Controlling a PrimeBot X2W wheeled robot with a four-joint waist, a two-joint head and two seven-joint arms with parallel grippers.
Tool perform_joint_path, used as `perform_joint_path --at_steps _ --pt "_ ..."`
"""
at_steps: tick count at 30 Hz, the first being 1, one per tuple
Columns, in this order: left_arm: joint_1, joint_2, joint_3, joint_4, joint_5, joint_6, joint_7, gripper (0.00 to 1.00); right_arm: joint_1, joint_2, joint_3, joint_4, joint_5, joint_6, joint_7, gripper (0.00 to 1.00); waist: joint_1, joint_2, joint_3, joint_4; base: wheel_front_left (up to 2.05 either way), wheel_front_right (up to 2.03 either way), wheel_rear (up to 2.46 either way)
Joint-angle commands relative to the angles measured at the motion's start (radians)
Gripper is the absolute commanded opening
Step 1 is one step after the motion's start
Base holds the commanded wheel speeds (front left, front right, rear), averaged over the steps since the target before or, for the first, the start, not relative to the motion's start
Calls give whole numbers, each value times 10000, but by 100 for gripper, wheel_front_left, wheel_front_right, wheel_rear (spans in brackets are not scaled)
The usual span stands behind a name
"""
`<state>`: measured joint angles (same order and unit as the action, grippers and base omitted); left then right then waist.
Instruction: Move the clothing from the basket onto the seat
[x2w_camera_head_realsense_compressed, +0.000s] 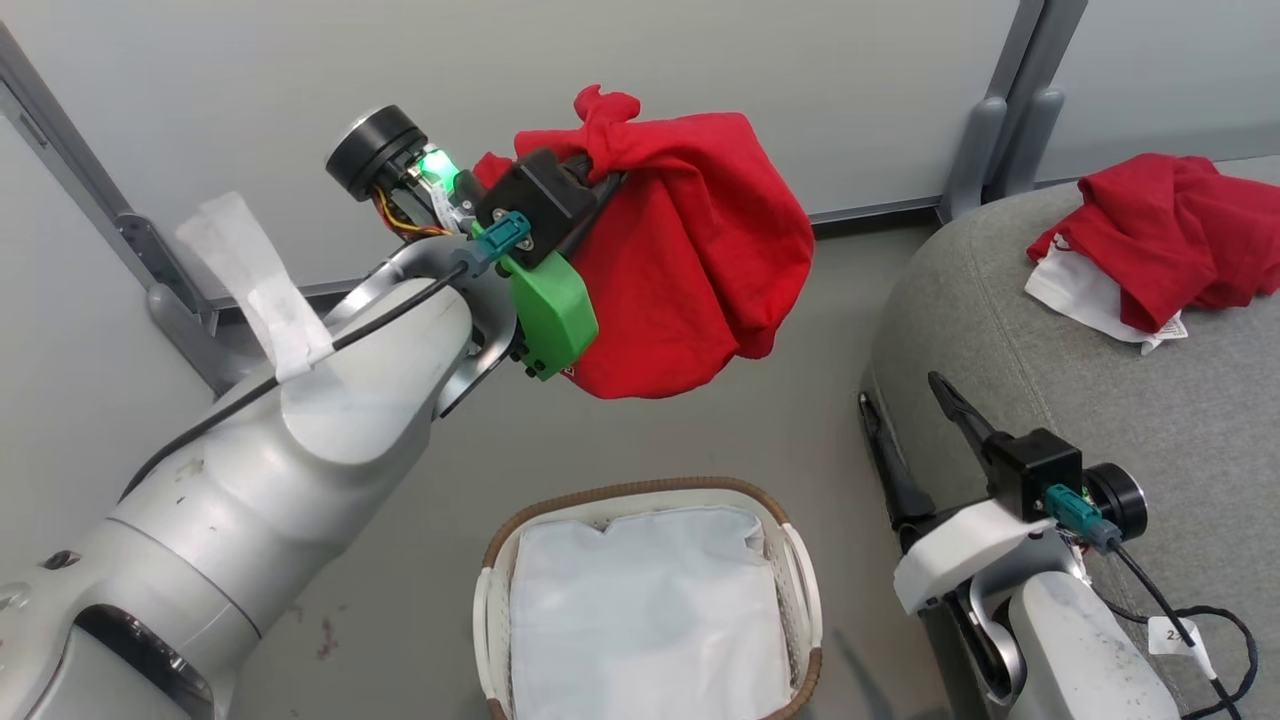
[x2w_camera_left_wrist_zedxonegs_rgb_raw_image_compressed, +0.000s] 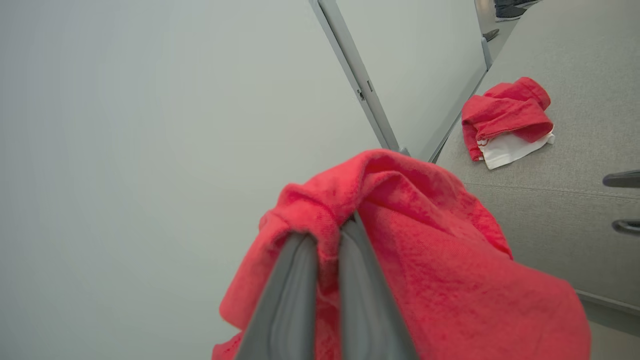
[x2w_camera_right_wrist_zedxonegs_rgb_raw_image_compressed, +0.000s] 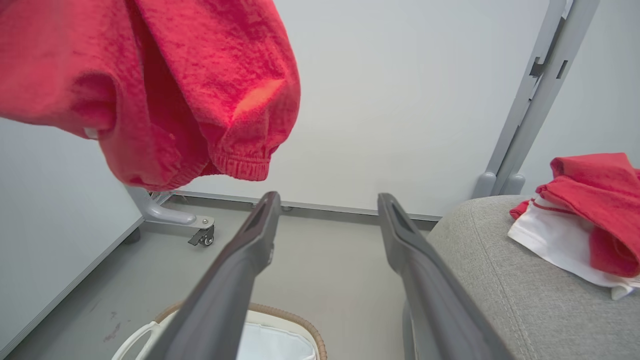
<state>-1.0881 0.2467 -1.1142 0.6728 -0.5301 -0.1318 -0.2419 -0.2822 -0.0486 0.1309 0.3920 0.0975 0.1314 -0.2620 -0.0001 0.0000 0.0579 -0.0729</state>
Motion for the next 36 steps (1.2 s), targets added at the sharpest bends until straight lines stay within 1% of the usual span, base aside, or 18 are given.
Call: perform_joint_path --at_steps 1,7,13,21,30,31,32,33,34,35,36 --pt "-174 16 -68 -84 -86 21 -39 0 -10 -37 82 23 84 -14 -46 100 1 0 -142 36 0 0 0" --pt "-339 -49 -359 -362 -275 21 -17 0 -442 -37 646 180 -5 -14 -46 100 1 0 -338 154 0 0 0" --pt "-437 -182 -696 -644 -449 21 49 0 -988 -39 1183 610 91 -14 -46 100 1 0 -461 326 0 0 0" --pt "-545 -290 -951 -1096 -569 21 91 0 -1515 -35 1168 1165 190 -14 -46 100 1 0 -571 537 0 0 0" --pt "-423 -270 -1132 -1472 -757 21 125 0 -2164 -36 935 1342 9 -14 -46 100 1 0 -679 607 0 0 0" --pt "-397 -262 -1151 -1484 -778 20 121 0 -2232 -37 926 1392 20 -14 -46 98 1 0 -687 611 0 0 0" --pt "-358 -252 -1177 -1500 -813 20 115 0 -2307 -36 922 1464 30 -14 -46 44 1 0 -698 616 0 0 0" --pt "-309 -246 -1206 -1518 -851 20 110 0 -2403 -36 920 1527 46 -14 -46 29 1 0 -707 625 0 0 0" --pt "-276 -243 -1226 -1534 -868 20 105 0 -2480 -34 915 1561 32 -14 -46 12 1 0 -713 634 0 0 0" --pt "-247 -235 -1251 -1545 -915 20 99 0 -2549 -36 896 1614 -1 -14 -46 0 1 0 -720 647 0 0 0" --pt "-214 -227 -1269 -1549 -950 20 96 0 -2590 -37 880 1657 -6 -14 -46 0 1 0 -727 659 0 0 0"
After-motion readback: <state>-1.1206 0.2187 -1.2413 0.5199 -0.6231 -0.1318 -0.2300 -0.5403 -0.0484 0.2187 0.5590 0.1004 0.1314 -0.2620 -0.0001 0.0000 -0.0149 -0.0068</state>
